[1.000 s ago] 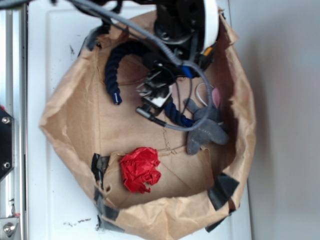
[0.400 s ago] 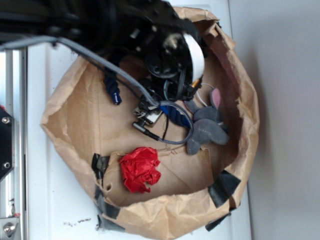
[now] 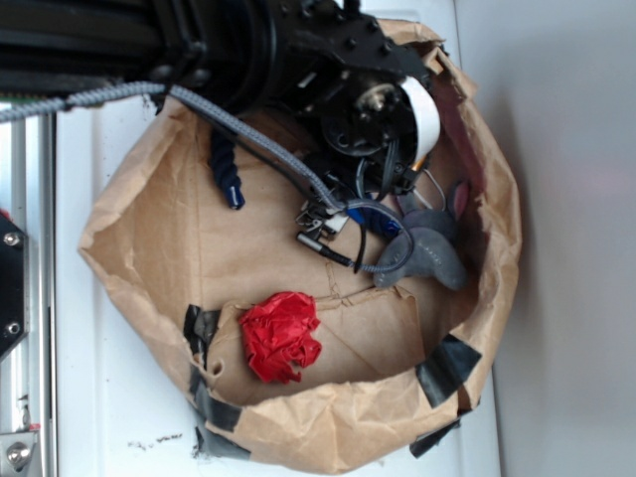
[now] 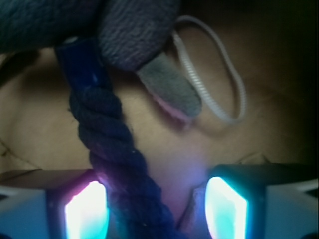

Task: Grab the blue rope.

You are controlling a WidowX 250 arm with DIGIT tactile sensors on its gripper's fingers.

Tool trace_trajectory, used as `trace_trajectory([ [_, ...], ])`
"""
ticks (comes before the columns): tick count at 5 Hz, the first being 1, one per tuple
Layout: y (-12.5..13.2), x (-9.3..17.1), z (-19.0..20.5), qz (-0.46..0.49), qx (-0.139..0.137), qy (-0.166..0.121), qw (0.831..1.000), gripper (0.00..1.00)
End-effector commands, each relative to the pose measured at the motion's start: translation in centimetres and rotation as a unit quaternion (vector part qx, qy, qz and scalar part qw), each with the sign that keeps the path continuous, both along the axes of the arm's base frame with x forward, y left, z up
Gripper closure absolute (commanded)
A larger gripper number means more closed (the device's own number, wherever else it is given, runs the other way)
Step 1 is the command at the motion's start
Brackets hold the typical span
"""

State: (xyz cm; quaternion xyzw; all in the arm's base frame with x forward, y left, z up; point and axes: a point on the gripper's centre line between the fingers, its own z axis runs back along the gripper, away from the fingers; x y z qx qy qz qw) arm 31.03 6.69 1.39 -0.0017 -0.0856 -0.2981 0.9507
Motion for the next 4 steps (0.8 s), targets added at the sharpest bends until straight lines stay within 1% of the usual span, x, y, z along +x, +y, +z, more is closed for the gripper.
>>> trace_trajectory([
  [1,-0.1,0.9,0.5,0.001,-0.004,-0.014,1.0,1.0],
  [2,0.8,0.8,1.9,0.014,-0.019,-0.022,0.999,1.0],
  [3,1.9,0.0,5.8,0.045,-0.053,-0.032,0.997,1.0],
  [4,0.3,-0.5,10.6,0.039,-0.078,-0.072,0.994,1.0],
])
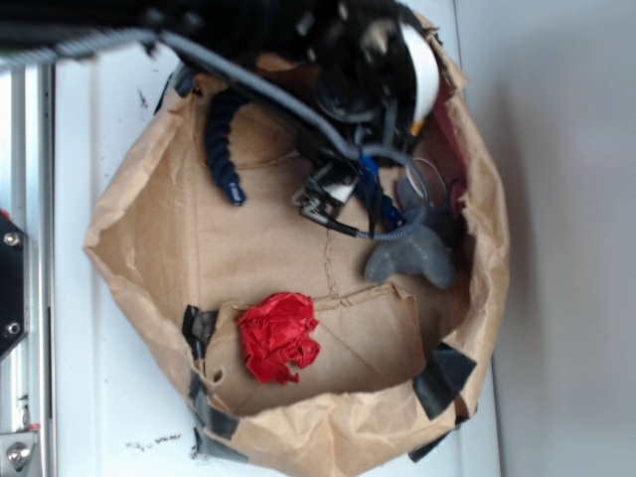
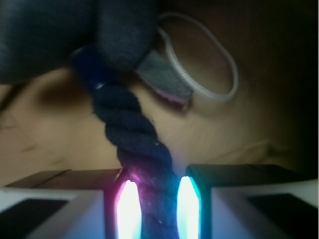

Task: Grab the blue rope.

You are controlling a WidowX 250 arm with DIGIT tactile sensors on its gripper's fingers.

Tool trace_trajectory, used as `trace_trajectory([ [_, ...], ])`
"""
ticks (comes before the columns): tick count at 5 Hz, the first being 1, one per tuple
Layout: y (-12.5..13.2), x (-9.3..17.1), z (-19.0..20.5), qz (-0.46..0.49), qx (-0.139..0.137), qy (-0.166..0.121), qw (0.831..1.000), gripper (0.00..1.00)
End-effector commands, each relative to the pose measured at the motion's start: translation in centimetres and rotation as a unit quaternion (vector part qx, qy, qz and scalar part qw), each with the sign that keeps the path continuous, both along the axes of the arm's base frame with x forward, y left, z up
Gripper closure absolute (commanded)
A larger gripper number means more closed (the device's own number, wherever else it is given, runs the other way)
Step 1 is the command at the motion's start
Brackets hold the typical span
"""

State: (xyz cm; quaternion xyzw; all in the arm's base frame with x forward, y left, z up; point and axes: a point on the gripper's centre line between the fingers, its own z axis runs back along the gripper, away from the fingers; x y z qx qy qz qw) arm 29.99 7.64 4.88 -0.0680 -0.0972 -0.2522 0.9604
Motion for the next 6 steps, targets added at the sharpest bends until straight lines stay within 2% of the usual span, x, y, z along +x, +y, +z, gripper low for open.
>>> trace_trajectory([
  [1,-2.6,-0.6,11.7,0.018,0.008,-0.082,0.996,1.0],
  [2,-3.8,-1.1,13.5,0.093,0.026,-0.04,0.995,1.0],
  [3,-3.8,-1.7,13.9,0.214,0.035,0.023,0.976,1.0],
  [4,-3.6,-2.6,14.2,0.333,0.004,0.054,0.941,1.0],
  [5,-3.7,-3.5,14.7,0.447,-0.015,0.07,0.892,1.0],
  [6,-3.7,-3.7,15.6,0.474,-0.016,0.051,0.879,1.0],
])
